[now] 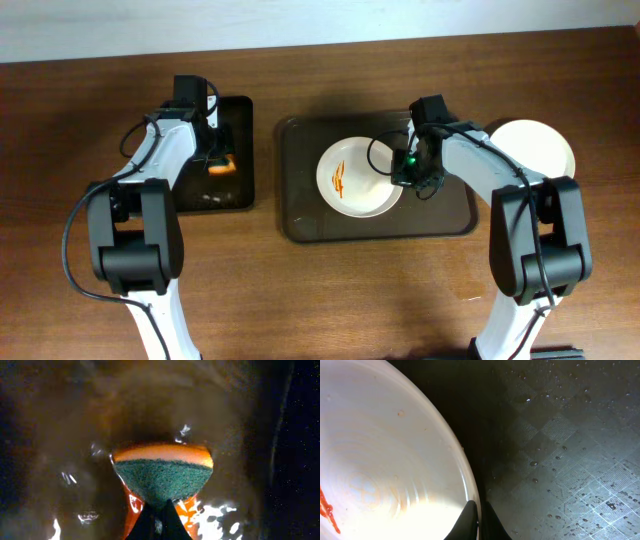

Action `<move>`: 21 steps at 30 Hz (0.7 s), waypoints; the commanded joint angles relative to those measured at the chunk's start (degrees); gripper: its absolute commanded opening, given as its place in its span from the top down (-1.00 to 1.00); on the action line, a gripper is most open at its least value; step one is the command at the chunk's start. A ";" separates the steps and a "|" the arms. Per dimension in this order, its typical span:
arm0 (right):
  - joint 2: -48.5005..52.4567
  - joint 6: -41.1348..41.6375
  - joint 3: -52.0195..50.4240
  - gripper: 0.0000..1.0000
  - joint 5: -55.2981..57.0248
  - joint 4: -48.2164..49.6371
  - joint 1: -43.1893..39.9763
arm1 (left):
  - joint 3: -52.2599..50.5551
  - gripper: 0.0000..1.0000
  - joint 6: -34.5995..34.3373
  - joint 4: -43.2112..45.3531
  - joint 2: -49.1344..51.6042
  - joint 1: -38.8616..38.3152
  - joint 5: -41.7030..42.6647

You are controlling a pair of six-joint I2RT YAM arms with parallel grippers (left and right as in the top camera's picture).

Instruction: Clean dirty plates on tray and stack at the side

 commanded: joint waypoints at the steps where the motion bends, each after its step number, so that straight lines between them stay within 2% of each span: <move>1: 2.14 -0.17 -2.12 0.92 1.64 -0.74 0.59 | 1.14 1.00 0.13 -2.60 -1.70 0.15 0.24; 4: 2.14 -0.17 -2.12 0.92 1.66 -0.72 0.59 | 5.44 1.00 0.13 -7.30 -9.51 0.15 0.22; 9: 2.14 -0.17 -2.12 0.92 1.66 -0.70 0.59 | 5.77 1.00 0.15 -7.91 -22.99 0.15 0.20; 12: 2.14 -0.17 -2.12 0.92 1.64 -0.70 0.59 | 4.76 1.00 1.25 -4.61 -21.40 0.20 -0.24; 16: 2.14 -0.17 -2.12 0.92 1.64 -0.79 0.59 | 3.63 1.00 1.25 -0.42 -11.08 1.29 -0.74; 18: 2.14 -0.17 -2.12 0.92 1.66 -0.92 0.59 | 4.33 1.00 1.33 -1.01 -12.55 1.29 -0.63; 21: 2.14 -0.17 -2.12 0.92 1.66 -0.50 0.59 | 4.90 1.00 1.40 -2.12 -20.68 1.22 -0.63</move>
